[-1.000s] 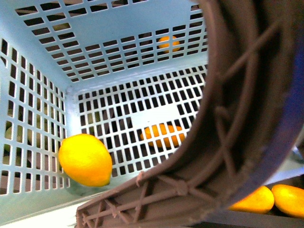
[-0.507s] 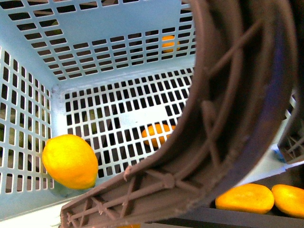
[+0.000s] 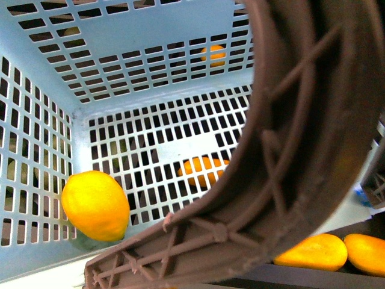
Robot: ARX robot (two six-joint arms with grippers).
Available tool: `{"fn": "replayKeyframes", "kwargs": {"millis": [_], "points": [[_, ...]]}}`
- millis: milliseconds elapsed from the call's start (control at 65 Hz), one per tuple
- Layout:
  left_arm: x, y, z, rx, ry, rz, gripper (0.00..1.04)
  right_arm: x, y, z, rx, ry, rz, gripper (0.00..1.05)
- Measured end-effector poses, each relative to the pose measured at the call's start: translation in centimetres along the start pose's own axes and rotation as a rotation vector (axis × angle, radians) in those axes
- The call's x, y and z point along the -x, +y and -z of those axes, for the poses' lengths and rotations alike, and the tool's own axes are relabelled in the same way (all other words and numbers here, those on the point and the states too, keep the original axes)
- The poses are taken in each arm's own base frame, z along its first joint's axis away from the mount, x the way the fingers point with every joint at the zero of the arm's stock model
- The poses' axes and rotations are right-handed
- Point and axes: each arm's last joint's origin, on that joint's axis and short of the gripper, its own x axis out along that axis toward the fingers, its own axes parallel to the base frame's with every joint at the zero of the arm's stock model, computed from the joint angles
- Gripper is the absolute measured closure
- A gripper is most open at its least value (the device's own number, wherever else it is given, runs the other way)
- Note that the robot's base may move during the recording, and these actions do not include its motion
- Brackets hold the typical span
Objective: Pick lemon and mango into basket
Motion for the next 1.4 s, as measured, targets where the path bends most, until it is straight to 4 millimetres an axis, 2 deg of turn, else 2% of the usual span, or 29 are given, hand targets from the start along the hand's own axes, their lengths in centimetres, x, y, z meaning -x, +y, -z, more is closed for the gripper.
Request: {"fn": "replayKeyframes", "kwargs": {"millis": [461,1399], "points": [[0.0,0.0,0.0,0.0,0.002,0.001,0.9,-1.1,2.0,-0.1,-0.011,-0.007,0.056,0.09],[0.0,0.0,0.0,0.0,0.001,0.001,0.9,-2.3,3.5,0.2,-0.014,-0.09,0.169,0.09]]}}
